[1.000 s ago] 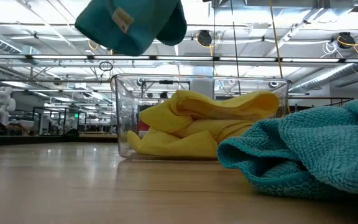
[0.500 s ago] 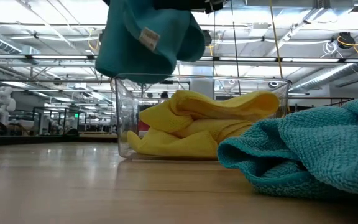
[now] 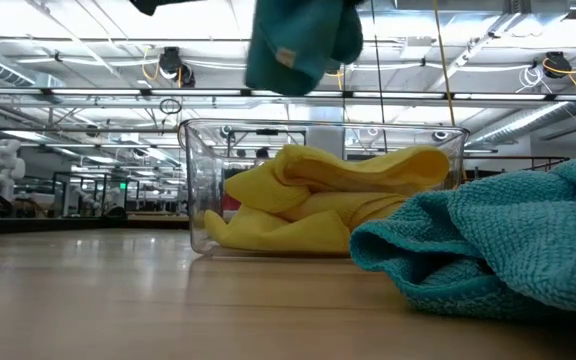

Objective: Sort microfiber towel by color & place in baskets
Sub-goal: Put the top blue microfiber towel into the top transparent bin

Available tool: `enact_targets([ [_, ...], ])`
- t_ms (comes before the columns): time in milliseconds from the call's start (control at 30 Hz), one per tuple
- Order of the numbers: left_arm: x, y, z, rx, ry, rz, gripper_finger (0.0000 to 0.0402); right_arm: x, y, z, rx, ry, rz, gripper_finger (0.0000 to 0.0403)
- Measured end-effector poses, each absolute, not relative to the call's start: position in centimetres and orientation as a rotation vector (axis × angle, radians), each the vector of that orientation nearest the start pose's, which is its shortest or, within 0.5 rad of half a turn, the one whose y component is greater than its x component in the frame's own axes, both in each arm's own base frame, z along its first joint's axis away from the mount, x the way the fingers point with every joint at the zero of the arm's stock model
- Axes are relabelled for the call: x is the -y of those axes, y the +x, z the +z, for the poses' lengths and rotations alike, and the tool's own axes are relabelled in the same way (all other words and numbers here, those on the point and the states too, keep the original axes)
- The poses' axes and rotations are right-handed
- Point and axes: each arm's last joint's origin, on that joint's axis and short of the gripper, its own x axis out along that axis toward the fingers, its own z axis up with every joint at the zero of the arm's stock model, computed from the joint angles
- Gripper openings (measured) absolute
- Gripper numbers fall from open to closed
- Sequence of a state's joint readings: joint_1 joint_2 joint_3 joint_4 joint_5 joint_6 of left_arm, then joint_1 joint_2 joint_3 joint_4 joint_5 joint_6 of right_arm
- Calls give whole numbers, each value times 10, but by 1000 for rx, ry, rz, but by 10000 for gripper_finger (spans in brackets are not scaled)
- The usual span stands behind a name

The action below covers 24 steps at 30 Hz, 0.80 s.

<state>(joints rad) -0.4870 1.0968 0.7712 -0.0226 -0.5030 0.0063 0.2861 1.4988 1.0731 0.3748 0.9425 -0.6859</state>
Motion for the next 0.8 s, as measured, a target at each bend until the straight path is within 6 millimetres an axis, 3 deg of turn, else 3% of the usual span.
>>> enact_targets([
  [200,97,217,284,-322,178,26,281,-15,333,311,-383,-702,-739,29],
  [400,97,218,284,-318,179,31,281,43,335,286,-449,-388,-759,30],
  [600,95,218,284,-318,195,56,281,69,340,260,-528,-249,-703,31],
  [800,95,218,284,-318,198,57,281,82,348,238,-567,-165,-701,37],
])
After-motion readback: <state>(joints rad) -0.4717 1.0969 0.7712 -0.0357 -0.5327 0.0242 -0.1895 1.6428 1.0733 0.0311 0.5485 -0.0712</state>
